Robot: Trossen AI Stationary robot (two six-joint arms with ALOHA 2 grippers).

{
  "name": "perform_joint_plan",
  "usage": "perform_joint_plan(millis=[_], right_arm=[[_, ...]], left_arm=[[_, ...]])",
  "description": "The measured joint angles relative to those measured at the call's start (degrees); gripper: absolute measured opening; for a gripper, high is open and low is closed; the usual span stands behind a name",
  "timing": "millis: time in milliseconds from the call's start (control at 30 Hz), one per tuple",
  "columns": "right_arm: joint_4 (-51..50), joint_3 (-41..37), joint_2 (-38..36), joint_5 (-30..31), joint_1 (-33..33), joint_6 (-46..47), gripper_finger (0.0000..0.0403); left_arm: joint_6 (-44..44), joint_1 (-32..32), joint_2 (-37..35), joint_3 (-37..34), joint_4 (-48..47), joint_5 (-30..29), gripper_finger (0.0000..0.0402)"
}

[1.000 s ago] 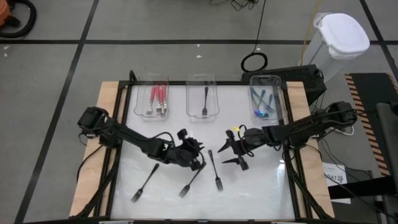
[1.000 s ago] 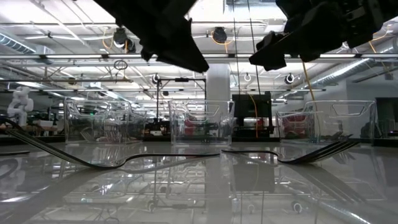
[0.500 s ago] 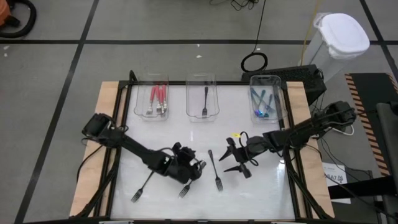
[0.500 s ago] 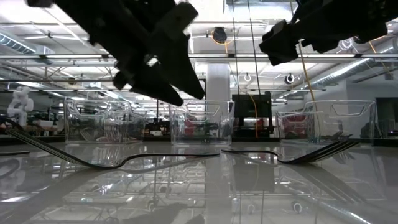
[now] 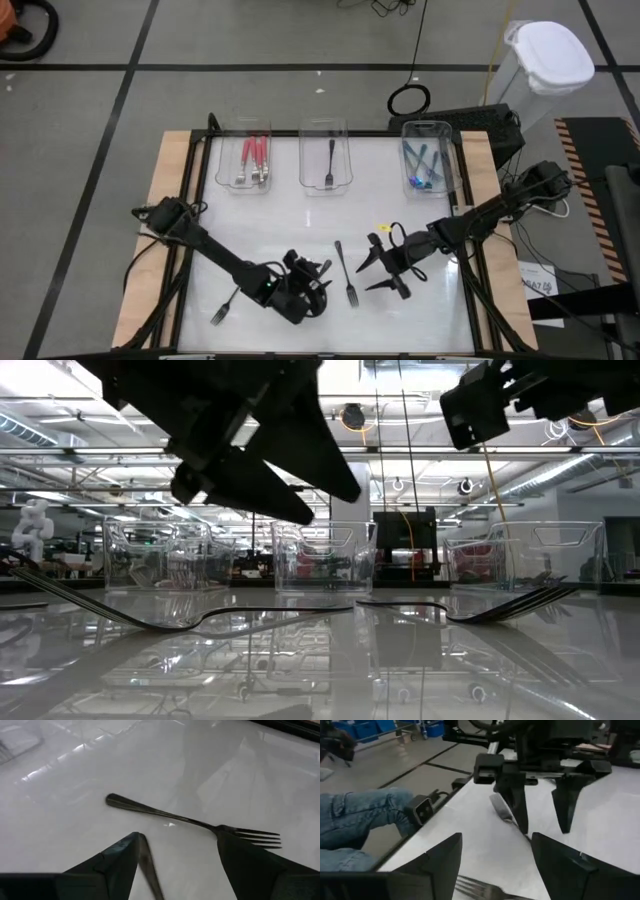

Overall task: Sort silverware by color (type)
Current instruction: Put the black fork into the middle transparent bin

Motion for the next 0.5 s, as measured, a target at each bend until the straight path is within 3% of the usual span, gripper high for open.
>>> perform_joint_plan(millis=[500], right_arm=[[-0.6,0.0,0.0,-0.1,4.5,2.0,0.0235]], left_arm=[[2.5,-0.1,9.7,13.8,-9.2,-0.3,0.0264]])
